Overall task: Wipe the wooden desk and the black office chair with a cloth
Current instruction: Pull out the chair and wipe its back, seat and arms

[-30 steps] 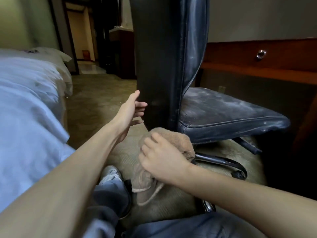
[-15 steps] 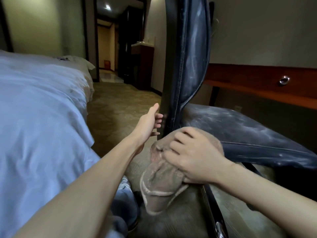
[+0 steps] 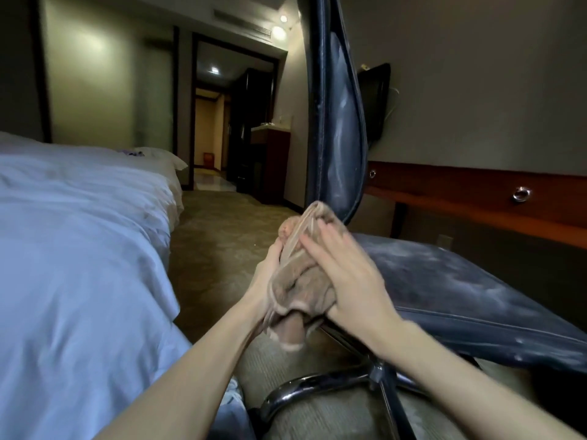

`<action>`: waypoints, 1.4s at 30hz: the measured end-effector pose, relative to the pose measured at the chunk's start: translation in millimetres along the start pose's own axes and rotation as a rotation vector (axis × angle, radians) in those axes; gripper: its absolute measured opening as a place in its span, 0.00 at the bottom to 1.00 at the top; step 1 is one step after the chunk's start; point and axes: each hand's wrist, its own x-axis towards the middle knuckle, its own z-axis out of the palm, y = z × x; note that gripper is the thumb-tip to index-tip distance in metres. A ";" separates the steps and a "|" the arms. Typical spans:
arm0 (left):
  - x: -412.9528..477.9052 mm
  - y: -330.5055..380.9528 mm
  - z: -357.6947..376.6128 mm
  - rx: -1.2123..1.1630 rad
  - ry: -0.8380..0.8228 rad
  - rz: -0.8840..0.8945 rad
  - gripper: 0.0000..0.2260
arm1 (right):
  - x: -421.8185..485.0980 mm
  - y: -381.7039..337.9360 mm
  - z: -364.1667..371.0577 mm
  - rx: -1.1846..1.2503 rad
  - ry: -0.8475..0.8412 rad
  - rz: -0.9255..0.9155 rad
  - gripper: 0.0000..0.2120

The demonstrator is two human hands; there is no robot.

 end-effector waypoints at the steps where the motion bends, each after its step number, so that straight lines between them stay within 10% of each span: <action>1: 0.5 3.5 -2.7 0.045 0.053 0.017 0.13 | -6.3 -4.7 9.8 0.016 0.003 -0.005 0.48; 13: -3.2 3.3 -4.6 0.005 0.172 -0.062 0.20 | -2.7 10.0 -15.4 0.096 0.198 0.012 0.28; 26: 5.4 14.1 -6.9 0.795 0.258 0.252 0.07 | 10.5 15.1 -43.0 0.096 0.253 0.071 0.25; 34: 33.8 67.2 7.0 1.092 0.427 0.571 0.15 | 33.5 43.1 -75.0 -0.005 0.350 0.036 0.21; 42: 47.9 95.7 -4.5 1.306 0.206 0.491 0.24 | 53.4 38.0 -93.1 -0.063 0.382 0.049 0.19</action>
